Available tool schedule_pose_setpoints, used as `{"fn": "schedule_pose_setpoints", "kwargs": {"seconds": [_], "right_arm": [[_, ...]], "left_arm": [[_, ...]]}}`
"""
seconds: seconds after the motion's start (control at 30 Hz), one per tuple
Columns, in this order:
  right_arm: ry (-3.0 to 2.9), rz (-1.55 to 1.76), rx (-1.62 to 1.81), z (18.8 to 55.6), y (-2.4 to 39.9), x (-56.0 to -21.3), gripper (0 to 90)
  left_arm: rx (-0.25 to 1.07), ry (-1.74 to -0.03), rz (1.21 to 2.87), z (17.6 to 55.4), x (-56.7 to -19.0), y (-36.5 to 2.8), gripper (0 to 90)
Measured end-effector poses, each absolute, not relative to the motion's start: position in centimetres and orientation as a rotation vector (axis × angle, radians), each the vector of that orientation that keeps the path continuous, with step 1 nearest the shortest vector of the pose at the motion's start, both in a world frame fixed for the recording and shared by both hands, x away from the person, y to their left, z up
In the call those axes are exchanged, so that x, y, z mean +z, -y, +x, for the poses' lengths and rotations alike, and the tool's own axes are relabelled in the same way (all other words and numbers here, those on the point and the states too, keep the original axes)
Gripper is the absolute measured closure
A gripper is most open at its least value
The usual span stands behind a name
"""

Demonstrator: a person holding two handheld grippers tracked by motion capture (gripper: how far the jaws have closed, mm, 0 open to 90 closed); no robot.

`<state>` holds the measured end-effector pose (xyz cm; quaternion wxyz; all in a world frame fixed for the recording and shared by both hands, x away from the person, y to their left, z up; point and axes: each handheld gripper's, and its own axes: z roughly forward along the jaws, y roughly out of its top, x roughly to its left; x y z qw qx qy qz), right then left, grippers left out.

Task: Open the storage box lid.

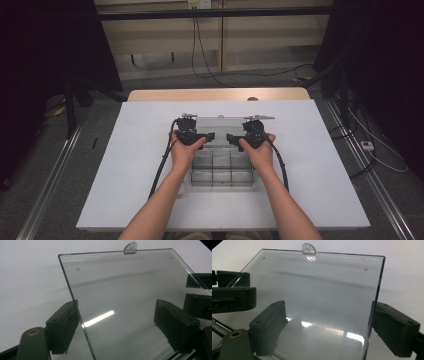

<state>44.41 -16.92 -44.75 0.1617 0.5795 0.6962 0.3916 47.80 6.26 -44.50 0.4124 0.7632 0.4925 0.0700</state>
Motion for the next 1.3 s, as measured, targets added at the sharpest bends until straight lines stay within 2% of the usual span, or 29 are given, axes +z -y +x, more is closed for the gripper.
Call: {"fn": "schedule_pose_setpoints", "kwargs": {"seconds": [0.87,1.13,1.3], "right_arm": [[-2.018,1.722,1.117,44.37,17.13,-44.85,13.3],[-2.031,1.72,1.095,44.33,17.15,-44.89,11.4],[-2.051,1.693,1.058,44.21,16.92,-44.85,12.1]], "left_arm": [[0.145,-1.257,1.93,47.82,-44.72,-6.41,19.2],[0.087,-1.286,1.929,47.91,-44.99,-6.62,18.4],[0.117,-1.281,1.946,47.81,-45.13,-6.72,18.3]]}}
